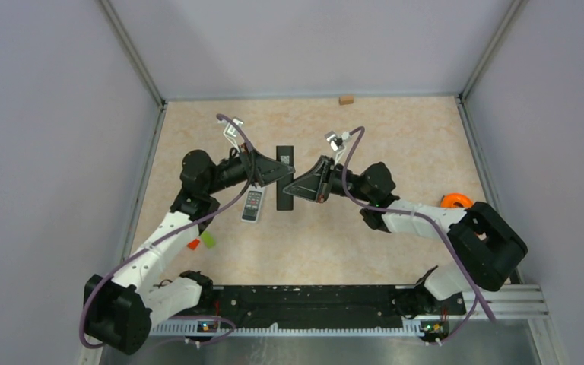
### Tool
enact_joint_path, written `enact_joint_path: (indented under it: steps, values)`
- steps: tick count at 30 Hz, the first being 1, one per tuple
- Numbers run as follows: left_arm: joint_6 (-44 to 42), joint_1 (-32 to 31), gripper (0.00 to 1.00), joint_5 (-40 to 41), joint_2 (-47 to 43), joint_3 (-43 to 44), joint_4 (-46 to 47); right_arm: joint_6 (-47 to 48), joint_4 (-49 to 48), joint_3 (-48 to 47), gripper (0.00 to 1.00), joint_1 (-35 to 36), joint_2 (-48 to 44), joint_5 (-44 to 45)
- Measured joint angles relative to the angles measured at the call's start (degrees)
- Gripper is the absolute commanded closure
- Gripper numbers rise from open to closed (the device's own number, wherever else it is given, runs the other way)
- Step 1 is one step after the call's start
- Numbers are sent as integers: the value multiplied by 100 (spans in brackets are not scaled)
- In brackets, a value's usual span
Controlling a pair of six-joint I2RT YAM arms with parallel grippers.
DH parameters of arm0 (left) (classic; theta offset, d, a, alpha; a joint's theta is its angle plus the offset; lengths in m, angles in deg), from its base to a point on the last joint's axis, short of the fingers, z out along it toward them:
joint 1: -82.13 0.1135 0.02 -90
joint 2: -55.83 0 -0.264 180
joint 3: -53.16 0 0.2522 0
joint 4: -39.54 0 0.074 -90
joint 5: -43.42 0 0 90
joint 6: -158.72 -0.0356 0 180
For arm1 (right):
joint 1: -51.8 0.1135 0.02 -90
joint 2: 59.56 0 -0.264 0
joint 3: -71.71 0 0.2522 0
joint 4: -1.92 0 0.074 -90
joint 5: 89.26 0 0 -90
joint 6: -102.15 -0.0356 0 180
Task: Load the batteries into the remote control
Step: Load the battery cover into the remote control, then place the remote control at the center of the board.
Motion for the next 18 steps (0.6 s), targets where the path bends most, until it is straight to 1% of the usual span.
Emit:
enact_joint_path:
  steps: [3, 4, 7, 9, 11, 12, 14, 15, 18]
  values:
    - [-240, -17, 7, 184, -46, 66, -391, 208, 417, -2, 100, -2, -74, 201]
    - [-319, -26, 2, 278, -70, 109, -595, 339, 774, -2, 100, -11, -153, 348]
    - [-745, -48, 1, 833, -245, 306, -1462, 817, 2006, -39, 100, -68, -540, 883]
    - [-1012, -48, 1, 1305, -382, 411, -1980, 1266, 3176, -238, 100, -142, -872, 1416]
    - [-1233, -48, 1, 1803, -496, 498, -2450, 1749, 4310, -566, 100, -262, -1108, 2131]
    - [-1340, -48, 1, 2079, -540, 540, -2682, 1937, 4717, -702, 100, -328, -1156, 2415]
    - [-1523, -48, 1, 2645, -577, 610, -3143, 2398, 5711, -1099, 100, -542, -1139, 3230]
    - [-1591, -46, 1, 2931, -575, 645, -3375, 2557, 6043, -1237, 100, -629, -1078, 3550]
    - [-1718, -42, 1, 3543, -520, 688, -3895, 3071, 7106, -1705, 100, -883, -581, 4787]
